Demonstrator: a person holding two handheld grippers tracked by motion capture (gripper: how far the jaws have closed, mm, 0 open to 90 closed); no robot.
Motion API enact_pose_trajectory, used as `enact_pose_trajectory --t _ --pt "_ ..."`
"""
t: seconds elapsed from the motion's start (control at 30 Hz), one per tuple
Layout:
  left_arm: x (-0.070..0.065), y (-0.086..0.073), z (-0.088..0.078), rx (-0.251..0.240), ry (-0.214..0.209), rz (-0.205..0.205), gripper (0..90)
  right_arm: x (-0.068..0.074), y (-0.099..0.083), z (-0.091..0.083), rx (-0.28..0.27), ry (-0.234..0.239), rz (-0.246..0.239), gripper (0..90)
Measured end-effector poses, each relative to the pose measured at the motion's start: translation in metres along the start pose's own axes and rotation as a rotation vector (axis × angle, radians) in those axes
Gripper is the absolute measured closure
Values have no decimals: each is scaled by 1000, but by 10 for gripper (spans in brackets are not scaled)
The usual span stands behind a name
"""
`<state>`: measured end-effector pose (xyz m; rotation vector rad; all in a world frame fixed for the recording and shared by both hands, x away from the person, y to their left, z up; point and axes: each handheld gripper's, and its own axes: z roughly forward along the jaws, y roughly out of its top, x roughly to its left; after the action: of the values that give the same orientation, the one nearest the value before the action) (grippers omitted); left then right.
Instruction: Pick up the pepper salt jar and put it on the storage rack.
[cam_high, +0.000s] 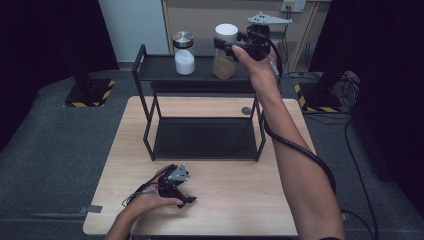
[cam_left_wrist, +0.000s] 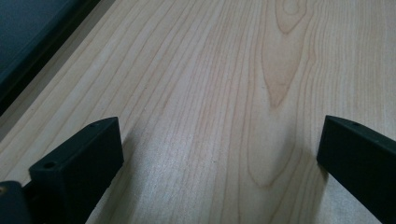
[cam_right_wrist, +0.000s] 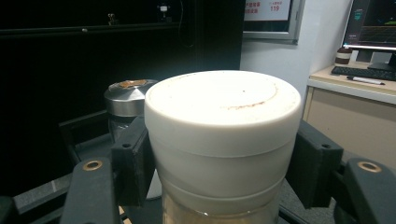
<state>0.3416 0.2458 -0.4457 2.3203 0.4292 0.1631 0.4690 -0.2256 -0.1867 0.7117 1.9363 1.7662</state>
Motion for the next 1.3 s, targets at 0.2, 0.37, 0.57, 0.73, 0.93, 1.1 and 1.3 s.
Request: enact_pose_trajectory --t 0.2,0.37,0.57,0.73,0.93,1.1,1.3 --pt "0 0 0 0 1 0 0 1 1 1 3 -3 8 346" --pt "-1 -1 0 -4 1 -5 0 1 1 1 4 -5 8 345" --pt "-1 -1 0 -4 1 -5 0 1 1 0 5 0 15 326" --pt "-1 -1 0 -4 1 -6 0 1 2 0 14 4 9 267" --pt "0 0 0 0 1 -1 0 7 2 -6 16 -18 -8 191" --pt "-1 -1 0 -4 1 -5 0 12 3 -19 17 -42 -10 136" --pt "-1 0 0 -3 1 -4 0 21 0 -39 24 -52 -28 104"
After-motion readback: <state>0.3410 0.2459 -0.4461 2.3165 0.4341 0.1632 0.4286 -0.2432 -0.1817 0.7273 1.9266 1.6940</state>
